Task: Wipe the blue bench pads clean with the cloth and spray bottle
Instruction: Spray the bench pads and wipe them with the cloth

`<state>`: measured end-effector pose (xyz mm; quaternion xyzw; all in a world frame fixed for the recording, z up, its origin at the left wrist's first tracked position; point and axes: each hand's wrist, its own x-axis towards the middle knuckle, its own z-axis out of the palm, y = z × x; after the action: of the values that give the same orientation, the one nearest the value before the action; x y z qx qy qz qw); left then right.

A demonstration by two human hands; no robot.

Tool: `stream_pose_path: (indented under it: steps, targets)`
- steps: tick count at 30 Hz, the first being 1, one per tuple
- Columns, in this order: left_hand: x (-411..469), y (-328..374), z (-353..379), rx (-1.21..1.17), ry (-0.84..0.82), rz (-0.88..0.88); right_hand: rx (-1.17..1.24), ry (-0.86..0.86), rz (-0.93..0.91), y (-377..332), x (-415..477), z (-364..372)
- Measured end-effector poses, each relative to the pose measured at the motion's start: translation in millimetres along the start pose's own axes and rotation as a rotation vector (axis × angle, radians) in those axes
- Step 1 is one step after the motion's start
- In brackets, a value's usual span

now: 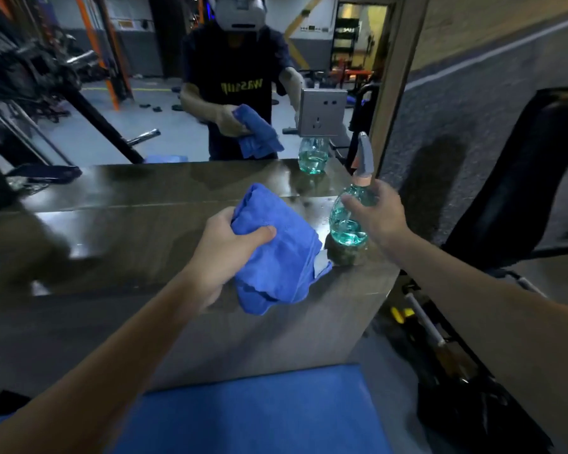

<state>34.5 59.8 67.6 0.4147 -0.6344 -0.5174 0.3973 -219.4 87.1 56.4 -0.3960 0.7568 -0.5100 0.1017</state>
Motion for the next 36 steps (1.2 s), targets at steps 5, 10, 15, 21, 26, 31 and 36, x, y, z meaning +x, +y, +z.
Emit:
stream_pose_path:
  steps: [5,10,15,21,26,31,36]
  targets:
    - [19,-3,-1,-0.01,-0.061,-0.031,-0.103,0.041,0.002,2,16,9]
    - [5,-6,4,-0.009,-0.078,-0.039,0.016,0.017,-0.136,-9,-8,-6]
    - [-37,-7,14,-0.002,-0.051,-0.03,0.11,-0.001,-0.233,-6,-63,-29]
    - [-98,-36,30,0.025,-0.046,-0.013,0.178,0.042,-0.141,27,-145,-51]
    - [-132,-94,40,0.231,-0.126,0.048,0.066,-0.085,0.025,94,-202,-53]
    - [-146,-182,48,0.436,-0.21,0.019,-0.04,-0.231,0.18,171,-253,-33]
    - [-148,-287,67,0.587,-0.242,0.085,-0.131,-0.272,0.314,263,-305,15]
